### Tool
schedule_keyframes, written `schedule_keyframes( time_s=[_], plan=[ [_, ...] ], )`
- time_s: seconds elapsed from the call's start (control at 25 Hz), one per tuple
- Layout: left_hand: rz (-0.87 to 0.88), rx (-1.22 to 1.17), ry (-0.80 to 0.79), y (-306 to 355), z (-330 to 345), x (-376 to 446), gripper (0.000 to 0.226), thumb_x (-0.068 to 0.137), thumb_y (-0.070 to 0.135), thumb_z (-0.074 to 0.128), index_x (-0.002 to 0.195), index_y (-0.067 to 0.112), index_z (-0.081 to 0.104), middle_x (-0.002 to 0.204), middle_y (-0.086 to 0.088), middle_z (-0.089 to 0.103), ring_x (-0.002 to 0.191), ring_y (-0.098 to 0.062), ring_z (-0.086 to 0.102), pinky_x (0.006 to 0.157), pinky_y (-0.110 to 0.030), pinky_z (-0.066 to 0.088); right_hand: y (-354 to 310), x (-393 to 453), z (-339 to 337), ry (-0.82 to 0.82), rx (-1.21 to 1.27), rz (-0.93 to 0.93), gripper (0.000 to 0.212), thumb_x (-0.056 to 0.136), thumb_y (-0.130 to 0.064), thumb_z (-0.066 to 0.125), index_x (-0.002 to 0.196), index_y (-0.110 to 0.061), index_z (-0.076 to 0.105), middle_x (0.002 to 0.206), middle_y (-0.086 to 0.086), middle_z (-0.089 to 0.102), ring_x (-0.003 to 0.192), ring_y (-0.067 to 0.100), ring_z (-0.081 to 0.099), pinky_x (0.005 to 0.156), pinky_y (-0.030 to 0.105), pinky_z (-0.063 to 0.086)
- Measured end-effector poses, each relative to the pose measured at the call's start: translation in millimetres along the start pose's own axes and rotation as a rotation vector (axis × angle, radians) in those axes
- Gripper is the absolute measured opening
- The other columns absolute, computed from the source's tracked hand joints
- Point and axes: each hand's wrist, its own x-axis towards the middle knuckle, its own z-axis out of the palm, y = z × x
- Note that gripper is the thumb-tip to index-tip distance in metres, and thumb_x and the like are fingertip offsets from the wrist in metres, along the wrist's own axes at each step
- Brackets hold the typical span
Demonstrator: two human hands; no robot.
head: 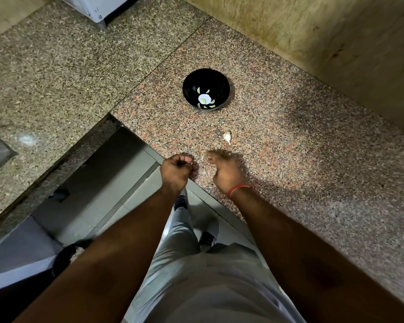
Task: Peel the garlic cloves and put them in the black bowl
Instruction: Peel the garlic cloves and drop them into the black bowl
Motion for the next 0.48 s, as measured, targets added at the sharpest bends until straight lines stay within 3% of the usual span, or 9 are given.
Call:
schedule_keyframes(
  time_s=[0.12, 0.28, 0.48],
  plan=[
    [0.005, 0.006, -0.007, 2, 1, -2, 0.016, 0.091, -0.021, 0.057, 0.098, -0.008, 0.063, 0.09, -0.03, 0.068, 0.061, -0.022, 0.07, 0.054, -0.033, 0.059, 0, -6, 5, -0.04, 0.013, -0.007, 0.087, 0.077, 0.021, 0.06, 0.149, -0.026, 0.047, 0.129, -0.001, 0.069, 0.088, 0.007, 0.065, 0.086, 0.027, 0.06],
    [-0.024, -0.012, 0.002, 5, 4, -4, 0.02, 0.091, -0.023, 0.053, 0.097, -0.006, 0.061, 0.083, -0.025, 0.066, 0.055, -0.02, 0.069, 0.048, -0.032, 0.057, 7, -16, 5, 0.065, 0.101, 0.051, 0.071, 0.084, 0.012, 0.064, 0.146, -0.021, 0.051, 0.119, -0.002, 0.072, 0.092, 0.008, 0.068, 0.092, 0.029, 0.059],
    [-0.034, -0.02, 0.013, 6, 5, -5, 0.027, 0.089, -0.027, 0.051, 0.087, -0.001, 0.059, 0.075, -0.021, 0.064, 0.053, -0.021, 0.066, 0.044, -0.032, 0.053, -1, -14, 16, 0.076, 0.116, 0.071, 0.066, 0.085, 0.009, 0.064, 0.145, -0.017, 0.051, 0.115, 0.003, 0.072, 0.1, 0.017, 0.068, 0.099, 0.036, 0.056]
  ],
)
